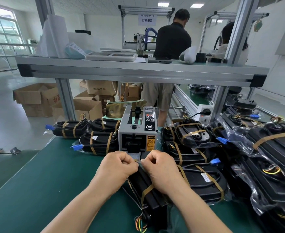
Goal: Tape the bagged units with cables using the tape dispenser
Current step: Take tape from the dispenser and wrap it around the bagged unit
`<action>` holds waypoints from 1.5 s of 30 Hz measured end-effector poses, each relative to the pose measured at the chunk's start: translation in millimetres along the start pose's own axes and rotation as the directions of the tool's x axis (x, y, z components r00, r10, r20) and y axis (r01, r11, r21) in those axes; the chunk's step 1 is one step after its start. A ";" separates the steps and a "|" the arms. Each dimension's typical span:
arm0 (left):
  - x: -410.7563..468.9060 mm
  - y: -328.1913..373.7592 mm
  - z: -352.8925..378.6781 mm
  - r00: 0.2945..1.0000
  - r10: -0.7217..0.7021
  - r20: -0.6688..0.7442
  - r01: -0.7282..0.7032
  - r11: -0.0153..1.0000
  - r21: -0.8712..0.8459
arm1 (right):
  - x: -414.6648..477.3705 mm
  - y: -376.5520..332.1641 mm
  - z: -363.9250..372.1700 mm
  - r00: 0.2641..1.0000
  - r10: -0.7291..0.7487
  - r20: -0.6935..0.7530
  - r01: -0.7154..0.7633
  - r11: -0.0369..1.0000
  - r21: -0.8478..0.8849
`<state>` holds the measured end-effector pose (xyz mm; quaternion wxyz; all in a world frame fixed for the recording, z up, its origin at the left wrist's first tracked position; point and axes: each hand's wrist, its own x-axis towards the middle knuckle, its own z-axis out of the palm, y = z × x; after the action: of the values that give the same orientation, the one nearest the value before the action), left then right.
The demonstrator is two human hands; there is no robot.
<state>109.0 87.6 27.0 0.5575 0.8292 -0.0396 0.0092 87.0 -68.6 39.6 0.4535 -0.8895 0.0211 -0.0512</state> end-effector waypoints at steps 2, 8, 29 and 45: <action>-0.2 -0.4 -0.8 1.000 -0.016 0.004 0.016 1.000 -0.010 | -0.1 -0.1 0.0 1.000 0.004 0.002 -0.004 1.000 0.003; 0.4 -5.9 3.1 0.992 -0.116 -0.055 0.110 0.988 -0.105 | -0.5 -1.1 0.7 1.000 -0.001 -0.011 0.001 1.000 -0.011; 3.7 -4.4 10.0 0.981 -0.191 0.038 0.194 0.963 -0.187 | -0.2 3.0 -4.2 1.000 0.009 -0.012 -0.009 1.000 -0.009; -25.5 -39.1 -15.6 0.990 -0.114 -0.088 0.098 0.982 -0.164 | 6.0 -22.3 -28.3 0.906 0.050 0.419 0.104 0.936 -0.335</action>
<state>87.0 118.0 -4.7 0.6229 0.7815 0.0310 0.0166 89.7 -78.8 74.6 0.2810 -0.9460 -0.0810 0.1402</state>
